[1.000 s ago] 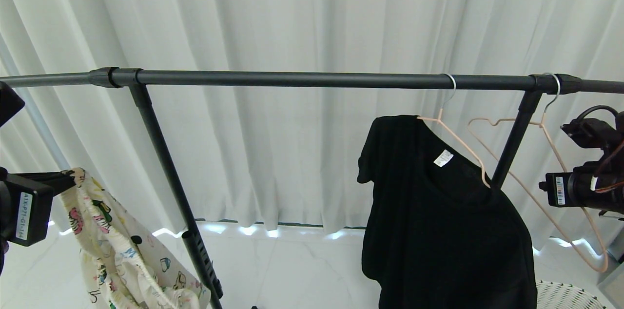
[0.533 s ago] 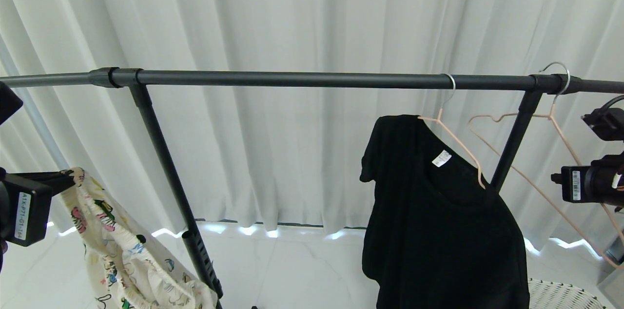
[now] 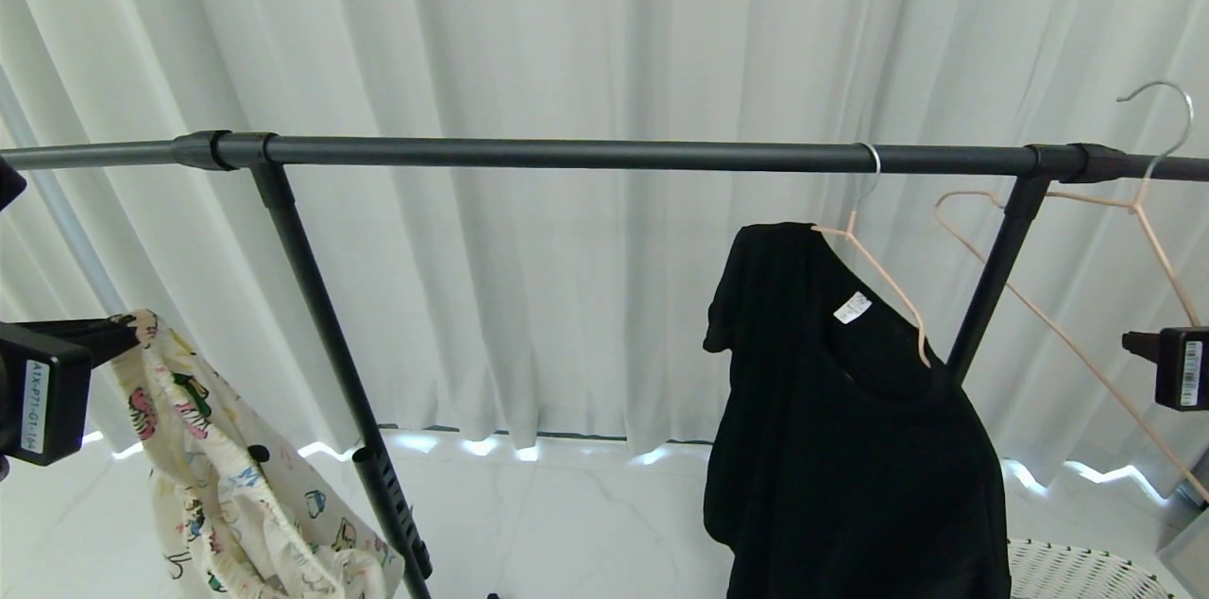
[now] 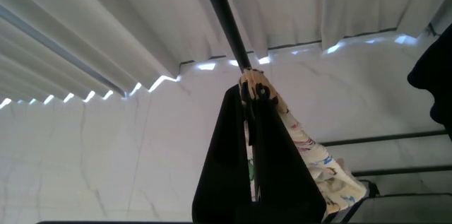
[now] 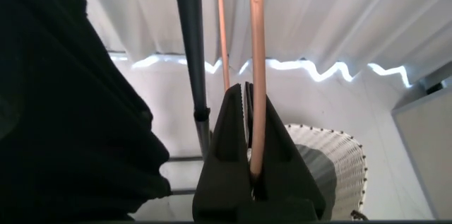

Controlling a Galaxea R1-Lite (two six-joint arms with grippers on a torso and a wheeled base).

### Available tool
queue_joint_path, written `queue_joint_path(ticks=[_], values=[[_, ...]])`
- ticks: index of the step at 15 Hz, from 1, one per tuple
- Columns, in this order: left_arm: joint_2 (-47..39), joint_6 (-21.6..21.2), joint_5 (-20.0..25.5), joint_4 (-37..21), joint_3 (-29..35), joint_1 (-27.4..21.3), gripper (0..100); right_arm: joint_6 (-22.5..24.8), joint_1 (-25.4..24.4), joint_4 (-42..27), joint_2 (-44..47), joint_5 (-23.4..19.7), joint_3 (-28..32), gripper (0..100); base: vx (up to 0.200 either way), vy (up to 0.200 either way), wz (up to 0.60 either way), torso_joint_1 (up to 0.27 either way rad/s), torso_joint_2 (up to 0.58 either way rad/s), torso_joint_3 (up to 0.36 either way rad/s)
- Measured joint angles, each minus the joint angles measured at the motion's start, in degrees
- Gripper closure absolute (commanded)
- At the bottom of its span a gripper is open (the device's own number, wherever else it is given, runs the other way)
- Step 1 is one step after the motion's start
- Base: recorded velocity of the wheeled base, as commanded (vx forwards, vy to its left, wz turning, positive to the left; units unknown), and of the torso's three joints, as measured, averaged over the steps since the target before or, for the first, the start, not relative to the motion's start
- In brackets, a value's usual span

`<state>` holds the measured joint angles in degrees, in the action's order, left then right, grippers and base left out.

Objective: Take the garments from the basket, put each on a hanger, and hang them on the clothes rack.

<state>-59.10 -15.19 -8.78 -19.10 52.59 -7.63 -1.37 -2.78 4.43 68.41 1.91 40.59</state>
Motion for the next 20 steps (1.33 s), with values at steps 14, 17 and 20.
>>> queue_joint_path(ticks=[14, 17, 20], values=[[-0.16, -0.38, -0.09, 0.04, -0.66, 0.00, 100, 4.10, -2.21, -3.45, -20.76, -0.68, -14.08, 100, -0.186, 0.000, 0.00, 0.001, 0.00, 0.005], [-0.13, -0.38, -0.02, 0.06, -1.27, -0.05, 100, 4.07, -7.41, -3.61, -21.72, -2.45, -13.36, 100, -0.067, 0.000, 0.00, 0.002, 0.00, 0.002], [-0.05, -0.51, -0.02, 0.13, -1.51, -1.44, 100, 4.01, -14.99, -4.52, -21.26, -4.62, -11.17, 100, 0.000, 0.000, 0.00, 0.000, 0.00, 0.000]])
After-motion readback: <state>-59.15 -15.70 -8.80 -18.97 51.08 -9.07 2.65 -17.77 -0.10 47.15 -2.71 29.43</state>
